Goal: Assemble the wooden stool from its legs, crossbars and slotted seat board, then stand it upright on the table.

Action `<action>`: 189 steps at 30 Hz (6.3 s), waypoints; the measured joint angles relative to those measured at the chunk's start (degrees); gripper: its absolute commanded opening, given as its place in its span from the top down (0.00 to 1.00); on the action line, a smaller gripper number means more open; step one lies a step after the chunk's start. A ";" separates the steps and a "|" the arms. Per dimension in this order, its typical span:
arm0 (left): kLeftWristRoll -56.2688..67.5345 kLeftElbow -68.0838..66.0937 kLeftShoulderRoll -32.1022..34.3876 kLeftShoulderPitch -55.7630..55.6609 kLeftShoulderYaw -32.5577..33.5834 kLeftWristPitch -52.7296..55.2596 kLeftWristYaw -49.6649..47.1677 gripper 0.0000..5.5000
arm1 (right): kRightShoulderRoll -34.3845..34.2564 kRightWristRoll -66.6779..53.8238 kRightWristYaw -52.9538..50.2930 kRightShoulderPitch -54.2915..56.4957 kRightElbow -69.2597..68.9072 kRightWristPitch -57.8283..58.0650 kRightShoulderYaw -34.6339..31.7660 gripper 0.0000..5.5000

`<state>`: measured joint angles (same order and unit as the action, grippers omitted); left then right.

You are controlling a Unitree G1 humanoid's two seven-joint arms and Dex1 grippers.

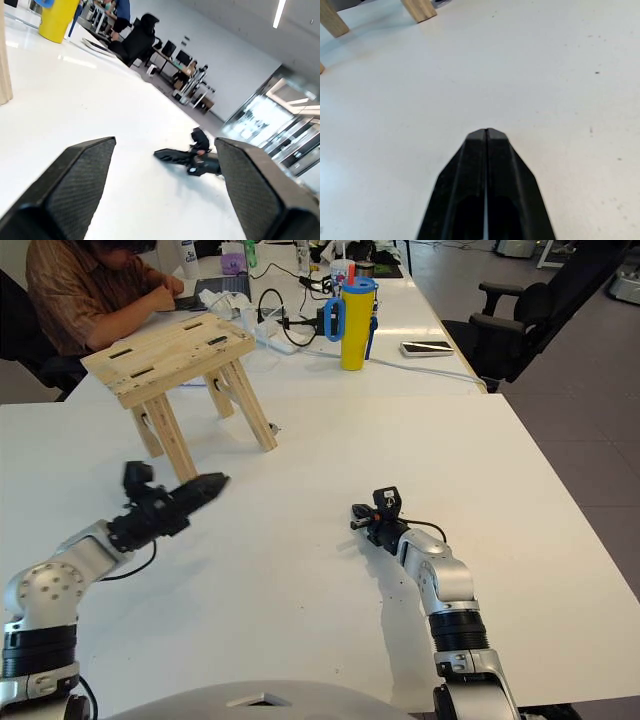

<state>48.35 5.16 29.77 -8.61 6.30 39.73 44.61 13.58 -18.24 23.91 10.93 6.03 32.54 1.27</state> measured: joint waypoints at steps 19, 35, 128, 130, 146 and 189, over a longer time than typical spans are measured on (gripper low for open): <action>-62.99 -78.55 12.01 -42.20 -22.86 -48.65 -38.51 0.34 | 0.15 2.32 2.29 2.26 1.51 -1.30 4.99 1.00; -36.01 -34.78 -12.49 -14.90 -4.92 -55.62 -40.95 0.34 | -5.22 5.51 -6.47 15.16 12.90 -20.26 -1.66 1.00; -48.46 -55.03 -26.51 -31.53 -1.89 -68.81 -44.88 0.34 | -8.89 8.37 -4.49 32.52 57.32 -57.71 -12.56 1.00; -48.46 -55.03 -26.51 -31.53 -1.76 -68.83 -44.89 0.34 | -8.89 8.44 -4.49 32.52 57.55 -57.42 -12.55 1.00; -48.49 -55.40 -27.06 -31.53 -1.33 -68.95 -45.02 0.34 | -8.89 8.74 -4.44 32.61 58.00 -56.92 -12.30 1.00; -48.60 -53.30 -27.94 -28.05 -2.44 -67.89 -44.34 0.34 | -8.70 8.81 -3.85 33.76 59.21 -55.90 -11.83 1.00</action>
<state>-0.24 -48.14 1.83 -36.66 3.86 -28.15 0.27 4.88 -9.43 20.06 44.69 65.23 -23.36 -10.56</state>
